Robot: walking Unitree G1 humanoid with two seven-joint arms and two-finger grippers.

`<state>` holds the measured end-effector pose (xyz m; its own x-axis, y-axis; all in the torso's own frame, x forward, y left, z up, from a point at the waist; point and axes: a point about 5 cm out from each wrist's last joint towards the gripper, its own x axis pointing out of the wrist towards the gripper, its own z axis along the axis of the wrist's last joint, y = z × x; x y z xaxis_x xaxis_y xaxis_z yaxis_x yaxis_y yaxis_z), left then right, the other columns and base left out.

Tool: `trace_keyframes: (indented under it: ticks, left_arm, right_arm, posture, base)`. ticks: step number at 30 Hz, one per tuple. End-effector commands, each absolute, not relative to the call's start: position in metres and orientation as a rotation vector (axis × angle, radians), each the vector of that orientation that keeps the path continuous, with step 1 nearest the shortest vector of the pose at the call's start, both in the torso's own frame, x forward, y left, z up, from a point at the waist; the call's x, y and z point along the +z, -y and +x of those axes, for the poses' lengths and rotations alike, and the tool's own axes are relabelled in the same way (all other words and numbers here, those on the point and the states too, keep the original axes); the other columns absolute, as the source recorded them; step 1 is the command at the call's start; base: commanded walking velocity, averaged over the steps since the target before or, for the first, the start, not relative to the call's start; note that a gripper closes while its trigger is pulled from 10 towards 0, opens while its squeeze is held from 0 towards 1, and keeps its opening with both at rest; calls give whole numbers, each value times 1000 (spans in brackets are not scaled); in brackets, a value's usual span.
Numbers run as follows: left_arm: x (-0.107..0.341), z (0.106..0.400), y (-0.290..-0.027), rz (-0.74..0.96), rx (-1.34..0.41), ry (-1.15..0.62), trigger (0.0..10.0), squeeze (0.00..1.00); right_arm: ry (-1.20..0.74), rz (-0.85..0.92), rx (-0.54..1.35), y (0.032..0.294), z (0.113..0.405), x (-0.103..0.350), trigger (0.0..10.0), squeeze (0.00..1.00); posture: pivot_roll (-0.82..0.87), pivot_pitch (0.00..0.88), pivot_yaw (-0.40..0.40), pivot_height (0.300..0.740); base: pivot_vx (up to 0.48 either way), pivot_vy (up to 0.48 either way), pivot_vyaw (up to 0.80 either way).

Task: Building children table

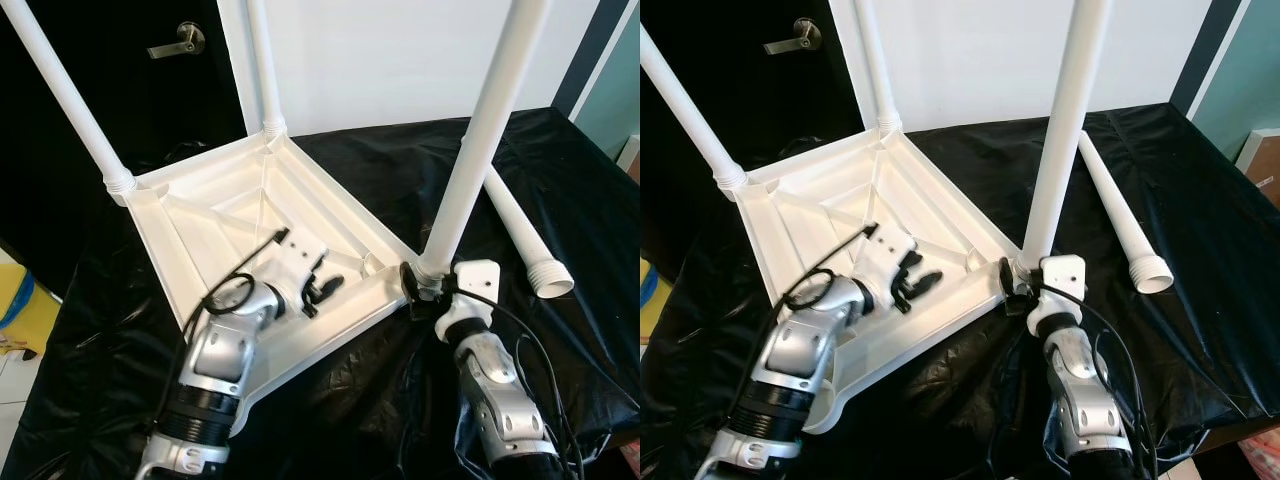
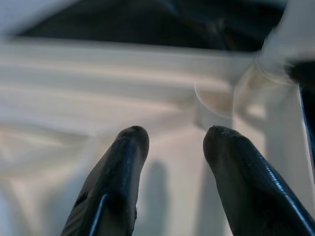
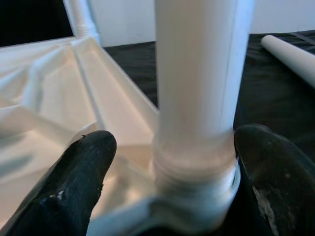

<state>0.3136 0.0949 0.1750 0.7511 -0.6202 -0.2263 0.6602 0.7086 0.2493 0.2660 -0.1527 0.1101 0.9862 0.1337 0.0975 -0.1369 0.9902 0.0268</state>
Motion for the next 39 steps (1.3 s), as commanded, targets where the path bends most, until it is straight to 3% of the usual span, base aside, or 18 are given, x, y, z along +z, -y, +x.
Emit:
trace_keyframes:
  ticks: [1, 4, 6, 8, 13, 15, 18, 24, 26, 29, 39]
  left_arm:
    - [184, 319, -110, 348, -612, -79, 10000, 0]
    - [190, 328, -138, 386, -471, -71, 10000, 0]
    - [190, 328, -138, 386, -471, -71, 10000, 0]
    - [195, 332, -169, 437, -348, -70, 10000, 0]
    - [197, 332, -194, 479, -265, -85, 10000, 0]
    - [196, 330, -215, 566, -208, -103, 10000, 0]
    - [192, 328, -224, 633, -191, -124, 10000, 0]
    - [176, 324, -224, 663, -243, -187, 10000, 0]
    - [156, 319, -224, 820, -299, -261, 10000, 0]
    - [142, 315, -222, 875, -339, -302, 10000, 0]
    - [126, 306, -201, 854, -464, -322, 10000, 0]
  right_arm:
    - [98, 49, 164, 151, 259, 108, 10000, 0]
    - [77, 43, 155, 156, 249, 103, 10000, 0]
    - [77, 43, 155, 156, 249, 103, 10000, 0]
    - [32, 37, 155, 158, 238, 95, 10000, 0]
    - [-7, 32, 177, 160, 230, 89, 10000, 0]
    - [-38, 19, 210, 161, 225, 85, 10000, 0]
    - [-49, 12, 228, 162, 223, 85, 10000, 0]
    - [-59, 6, 241, 161, 229, 84, 10000, 0]
    - [-92, -82, 288, 153, 236, 80, 10000, 0]
    - [-109, -88, 293, 150, 243, 80, 10000, 0]
    - [-142, -117, 371, 131, 265, 81, 10000, 0]
  posture:
    - [-84, 20, 30, 740]
    - [-83, 19, 27, 740]
    - [-83, 19, 27, 740]
    - [-80, 20, 21, 740]
    - [-76, 28, 15, 740]
    - [-71, 31, 12, 740]
    - [-69, 32, 13, 740]
    - [-67, 35, 11, 740]
    - [-67, 38, 13, 740]
    - [-63, 46, 9, 740]
    - [-58, 57, 20, 740]
  base:
    - [0, 0, 0]
    - [0, 0, 0]
    - [0, 0, 0]
    - [0, 0, 0]
    - [0, 0, 0]
    - [0, 0, 0]
    - [0, 0, 0]
    - [0, 0, 0]
    - [0, 0, 0]
    - [0, 0, 0]
    - [0, 0, 0]
